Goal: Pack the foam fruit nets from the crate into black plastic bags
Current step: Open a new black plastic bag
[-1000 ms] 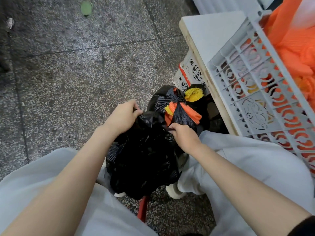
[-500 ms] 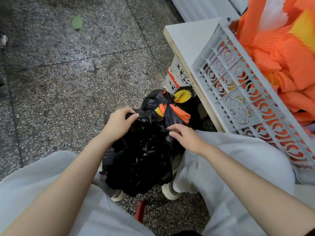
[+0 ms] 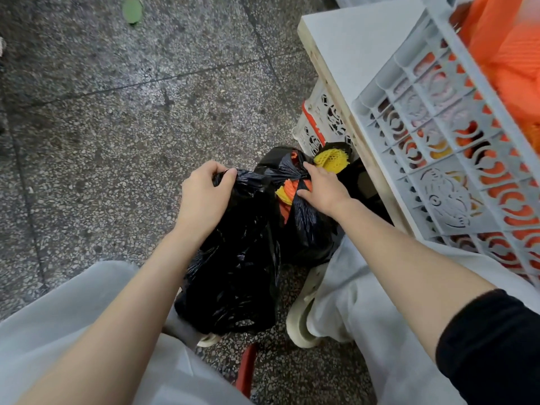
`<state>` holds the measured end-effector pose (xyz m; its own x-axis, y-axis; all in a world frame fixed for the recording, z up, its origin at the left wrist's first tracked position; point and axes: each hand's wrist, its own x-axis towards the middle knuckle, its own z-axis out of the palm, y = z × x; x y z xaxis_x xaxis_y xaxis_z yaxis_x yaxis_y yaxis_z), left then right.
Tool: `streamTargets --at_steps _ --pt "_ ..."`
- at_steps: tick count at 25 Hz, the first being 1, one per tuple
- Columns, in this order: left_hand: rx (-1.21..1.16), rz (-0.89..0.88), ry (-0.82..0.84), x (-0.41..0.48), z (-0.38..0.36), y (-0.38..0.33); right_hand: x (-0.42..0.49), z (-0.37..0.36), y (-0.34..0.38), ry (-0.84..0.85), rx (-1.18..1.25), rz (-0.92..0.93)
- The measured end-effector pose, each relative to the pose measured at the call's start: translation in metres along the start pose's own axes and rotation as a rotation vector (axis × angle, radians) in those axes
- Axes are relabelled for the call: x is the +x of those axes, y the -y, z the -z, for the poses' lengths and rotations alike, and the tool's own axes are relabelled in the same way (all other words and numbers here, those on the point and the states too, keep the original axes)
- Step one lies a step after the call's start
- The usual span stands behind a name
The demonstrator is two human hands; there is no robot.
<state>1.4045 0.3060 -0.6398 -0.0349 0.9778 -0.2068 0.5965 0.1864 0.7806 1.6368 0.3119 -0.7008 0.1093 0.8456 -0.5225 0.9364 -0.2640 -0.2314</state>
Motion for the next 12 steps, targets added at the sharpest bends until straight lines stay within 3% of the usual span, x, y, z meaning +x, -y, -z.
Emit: streamTargets --at_steps 5,12 --pt "0.021 -0.037 0.126 -0.007 -0.025 -0.006 -0.026 -0.024 0.0 -0.05 -0.121 0.024" --pt "-0.052 -0.292 0.161 -0.03 -0.042 -0.094 -0.111 0.02 -0.009 -0.288 0.108 0.004"
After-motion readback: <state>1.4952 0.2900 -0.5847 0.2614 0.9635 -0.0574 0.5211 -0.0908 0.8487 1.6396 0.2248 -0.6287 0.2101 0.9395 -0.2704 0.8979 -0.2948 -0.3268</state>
